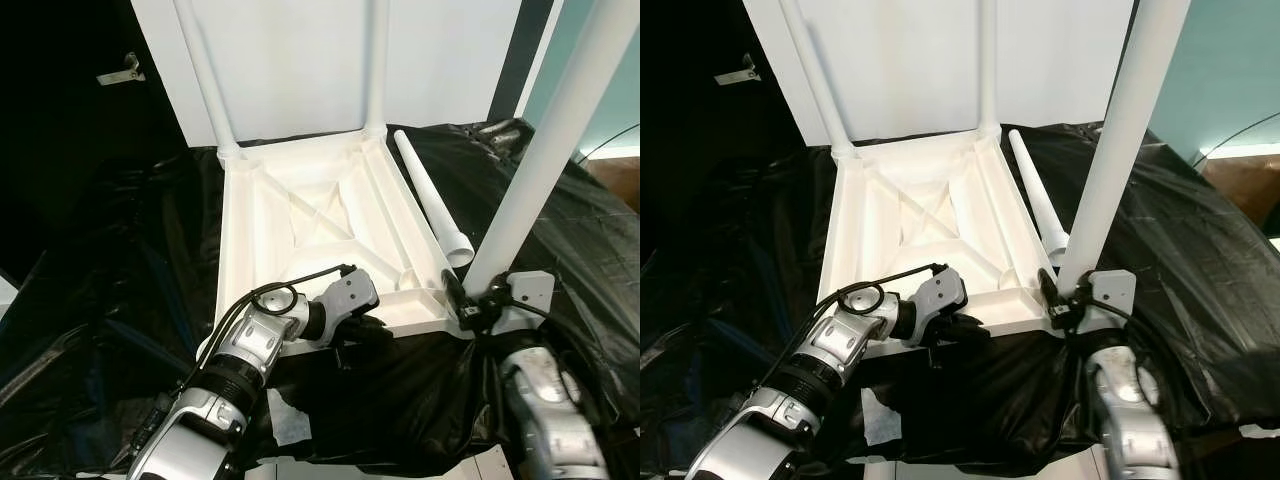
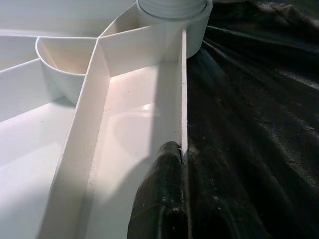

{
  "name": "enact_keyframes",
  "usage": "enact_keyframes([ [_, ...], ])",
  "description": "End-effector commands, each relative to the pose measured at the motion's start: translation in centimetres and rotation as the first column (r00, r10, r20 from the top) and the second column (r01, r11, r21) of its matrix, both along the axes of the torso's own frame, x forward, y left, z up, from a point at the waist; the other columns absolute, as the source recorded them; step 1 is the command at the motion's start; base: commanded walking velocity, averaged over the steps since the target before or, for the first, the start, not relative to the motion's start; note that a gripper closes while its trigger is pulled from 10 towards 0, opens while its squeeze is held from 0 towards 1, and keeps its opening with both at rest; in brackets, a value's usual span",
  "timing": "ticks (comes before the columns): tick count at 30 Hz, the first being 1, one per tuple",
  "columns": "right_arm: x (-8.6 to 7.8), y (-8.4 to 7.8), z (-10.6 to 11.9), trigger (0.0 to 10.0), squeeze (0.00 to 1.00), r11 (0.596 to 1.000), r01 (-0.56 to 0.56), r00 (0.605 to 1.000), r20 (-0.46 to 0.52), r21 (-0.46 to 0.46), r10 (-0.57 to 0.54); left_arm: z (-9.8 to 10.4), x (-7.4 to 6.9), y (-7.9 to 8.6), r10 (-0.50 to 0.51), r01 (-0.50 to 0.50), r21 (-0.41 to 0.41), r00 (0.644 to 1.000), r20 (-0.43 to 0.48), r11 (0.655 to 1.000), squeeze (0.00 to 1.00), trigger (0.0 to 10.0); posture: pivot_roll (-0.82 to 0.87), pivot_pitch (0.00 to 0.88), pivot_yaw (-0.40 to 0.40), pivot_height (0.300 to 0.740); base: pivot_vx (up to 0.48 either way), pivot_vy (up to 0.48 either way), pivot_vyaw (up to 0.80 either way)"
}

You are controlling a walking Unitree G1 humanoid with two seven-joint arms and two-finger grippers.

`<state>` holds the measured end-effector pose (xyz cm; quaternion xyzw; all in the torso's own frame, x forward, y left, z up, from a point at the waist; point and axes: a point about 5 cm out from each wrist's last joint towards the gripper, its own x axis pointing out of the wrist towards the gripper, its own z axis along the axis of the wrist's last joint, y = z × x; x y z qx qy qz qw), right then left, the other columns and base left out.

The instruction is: Building children table

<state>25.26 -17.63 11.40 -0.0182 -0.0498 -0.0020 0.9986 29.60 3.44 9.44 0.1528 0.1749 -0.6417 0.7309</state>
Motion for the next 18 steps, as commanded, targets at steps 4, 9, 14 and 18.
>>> enact_keyframes([
  [4,0.1,0.8,-1.4,0.0,0.0,0.996,0.089,0.994,-0.068,0.02,-0.087,-5.3,-2.7,1.0,0.07,-0.058,0.06,0.972,-0.223,0.997,0.0,10.0,-0.13,0.035,0.017,0.74,0.0,0.0,0.0],
  [9,0.0,1.0,-1.6,0.0,0.0,0.992,0.12,0.99,-0.077,0.04,-0.116,-5.3,-2.8,0.9,0.07,-0.059,0.057,0.972,-0.223,0.997,0.0,10.0,-0.13,0.036,0.011,0.74,0.0,0.0,0.0],
  [14,-0.1,1.6,-1.6,10.0,0.0,0.997,0.074,0.994,-0.08,-0.001,-0.074,-5.4,-2.9,0.7,0.068,-0.058,0.052,0.971,-0.228,0.997,0.0,10.0,-0.14,0.039,0.009,0.74,0.0,0.0,0.0],
  [18,-0.4,1.5,-1.3,10.0,1.0,0.999,-0.025,0.997,-0.067,-0.036,0.023,-5.5,-3.0,0.5,0.065,-0.055,0.049,0.971,-0.23,0.997,0.0,10.0,-0.14,0.04,0.007,0.74,0.0,0.0,0.0],
])
